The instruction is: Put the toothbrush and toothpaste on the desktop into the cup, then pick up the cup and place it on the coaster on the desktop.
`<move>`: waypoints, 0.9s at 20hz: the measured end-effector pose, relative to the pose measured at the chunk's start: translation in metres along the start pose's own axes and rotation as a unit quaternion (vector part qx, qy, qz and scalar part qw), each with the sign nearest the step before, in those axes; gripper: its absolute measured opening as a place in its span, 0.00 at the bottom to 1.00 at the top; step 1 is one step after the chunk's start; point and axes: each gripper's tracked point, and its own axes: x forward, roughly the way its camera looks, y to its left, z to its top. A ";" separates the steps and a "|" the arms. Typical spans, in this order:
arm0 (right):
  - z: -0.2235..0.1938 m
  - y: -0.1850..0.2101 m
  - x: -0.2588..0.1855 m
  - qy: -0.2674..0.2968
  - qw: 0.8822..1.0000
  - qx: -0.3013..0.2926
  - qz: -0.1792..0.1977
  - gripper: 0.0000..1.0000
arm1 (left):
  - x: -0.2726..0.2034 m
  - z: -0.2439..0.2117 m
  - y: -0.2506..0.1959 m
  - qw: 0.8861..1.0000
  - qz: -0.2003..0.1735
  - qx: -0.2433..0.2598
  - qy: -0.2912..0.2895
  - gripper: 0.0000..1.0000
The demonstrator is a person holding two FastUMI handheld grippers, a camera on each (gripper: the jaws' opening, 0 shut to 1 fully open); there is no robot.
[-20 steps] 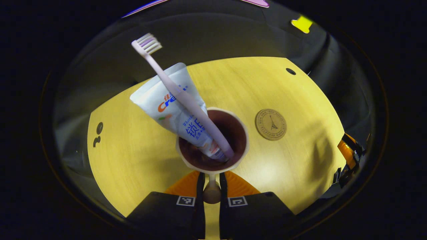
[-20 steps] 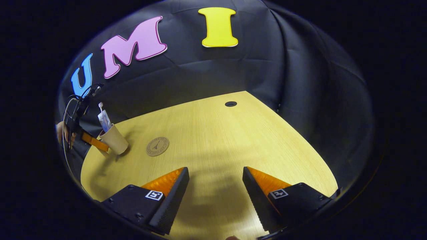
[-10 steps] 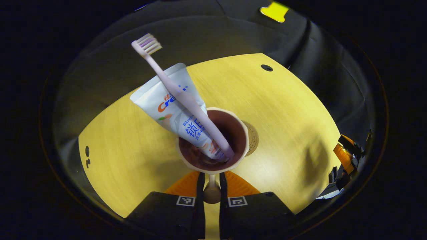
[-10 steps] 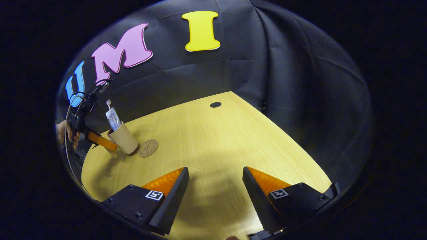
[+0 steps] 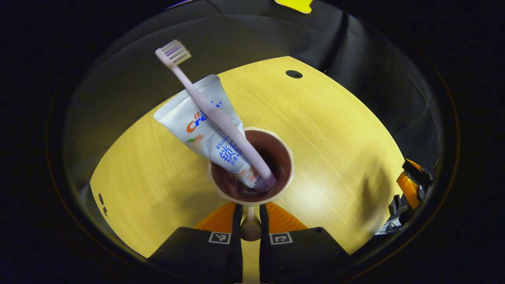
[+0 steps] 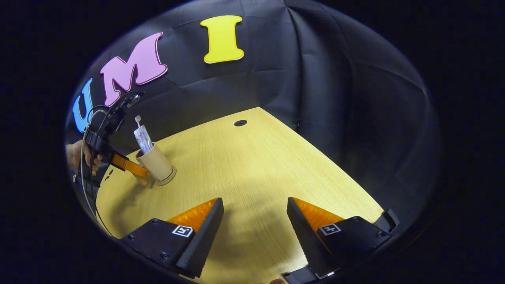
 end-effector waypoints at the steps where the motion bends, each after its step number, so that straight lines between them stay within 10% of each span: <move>1: 0.000 -0.001 0.000 0.000 1.000 0.002 -0.001 0.98 | 0.002 0.001 0.000 1.000 0.001 0.003 -0.002 0.21; 8: 0.001 0.003 -0.001 0.000 1.000 -0.001 0.003 0.98 | 0.000 0.000 -0.003 1.000 0.011 -0.001 -0.006 0.24; 14: 0.014 0.020 -0.011 -0.015 1.000 -0.011 0.014 0.99 | -0.047 0.001 0.009 0.997 0.031 -0.026 -0.068 1.00; 18: 0.036 0.049 -0.037 -0.043 0.998 -0.026 0.032 0.99 | -0.126 -0.019 0.034 0.979 0.082 -0.084 -0.166 0.99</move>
